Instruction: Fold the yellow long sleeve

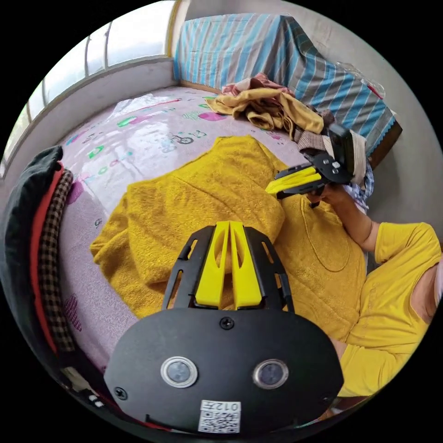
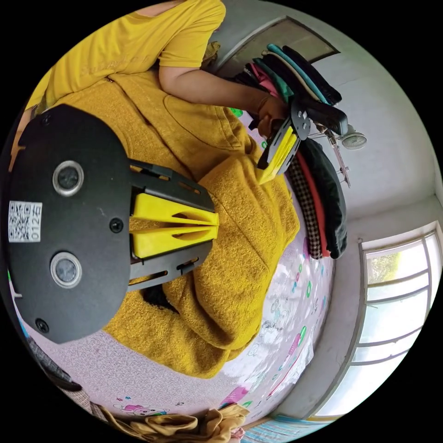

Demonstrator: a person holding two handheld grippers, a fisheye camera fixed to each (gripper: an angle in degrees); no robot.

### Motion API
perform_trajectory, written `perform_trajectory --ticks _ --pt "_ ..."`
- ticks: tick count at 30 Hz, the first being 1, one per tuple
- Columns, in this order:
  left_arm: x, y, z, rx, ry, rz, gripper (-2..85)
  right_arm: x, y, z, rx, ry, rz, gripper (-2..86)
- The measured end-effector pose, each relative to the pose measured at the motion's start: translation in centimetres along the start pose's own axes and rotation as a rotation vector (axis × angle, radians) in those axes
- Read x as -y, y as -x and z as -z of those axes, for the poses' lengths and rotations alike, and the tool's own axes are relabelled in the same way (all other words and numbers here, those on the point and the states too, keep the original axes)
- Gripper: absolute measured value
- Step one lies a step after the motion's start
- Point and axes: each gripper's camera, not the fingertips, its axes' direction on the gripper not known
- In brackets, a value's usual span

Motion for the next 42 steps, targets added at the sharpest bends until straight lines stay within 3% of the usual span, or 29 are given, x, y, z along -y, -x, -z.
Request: perform_trajectory --ticks 4,6,9,14,17,19,21,23,25,26,32,34,36,39,42 --pt "-2.4 4.3 1.5 0.049 -0.055 0.245 0.1 -0.5 -0.8 0.2 0.026 -0.01 -0.015 0.6" --pt "-2.5 5.1 0.2 -0.027 0.0 0.24 0.1 -0.6 -1.1 0.3 0.033 -0.011 -0.018 0.6" --pt "-1.6 4.9 -2.7 0.028 0.173 0.224 0.1 -0.9 -1.6 0.5 0.045 -0.011 -0.024 0.6" --pt "-0.7 3.8 -2.9 0.108 0.204 0.173 0.0 -1.2 -2.0 0.9 0.043 -0.01 -0.023 0.5" --pt "-0.8 3.6 -0.2 0.155 0.09 0.186 -0.1 -1.5 -2.5 1.1 0.049 -0.014 -0.027 0.5" --pt "-1.1 4.0 2.5 0.212 -0.124 0.272 -0.1 -1.7 -2.8 1.3 0.058 -0.017 -0.035 0.4" --pt "-1.5 5.0 2.5 0.231 -0.217 0.339 -0.1 -1.9 -3.0 1.5 0.06 -0.019 -0.036 0.4" --pt "-1.4 6.5 0.6 0.223 -0.168 0.397 0.0 -2.0 -3.2 1.6 0.062 -0.021 -0.037 0.4" --pt "-1.3 8.6 -3.8 0.19 0.067 0.443 0.1 -2.2 -3.5 1.8 0.067 -0.023 -0.04 0.3" --pt "-1.4 8.9 -4.4 0.185 0.09 0.445 0.1 -2.3 -3.5 1.9 0.069 -0.024 -0.041 0.3" --pt "-1.0 7.7 -3.2 0.306 0.092 0.429 -0.1 -2.9 -4.2 2.5 0.092 -0.033 -0.053 0.3" --pt "-0.8 6.5 -1.6 0.356 -0.048 0.417 -0.2 -3.2 -4.3 2.8 0.101 -0.039 -0.059 0.3" --pt "-0.7 6.0 -2.0 0.274 -0.104 0.367 -0.2 -3.3 -4.6 3.2 0.122 -0.059 -0.077 0.3" --pt "-0.2 6.8 -6.6 0.156 0.122 0.316 -0.1 -3.8 -5.2 5.3 0.12 -0.15 -0.124 0.4" --pt "-0.5 6.5 -7.9 0.18 0.135 0.287 -0.1 -5.5 -6.3 7.9 0.027 -0.352 -0.225 0.6"
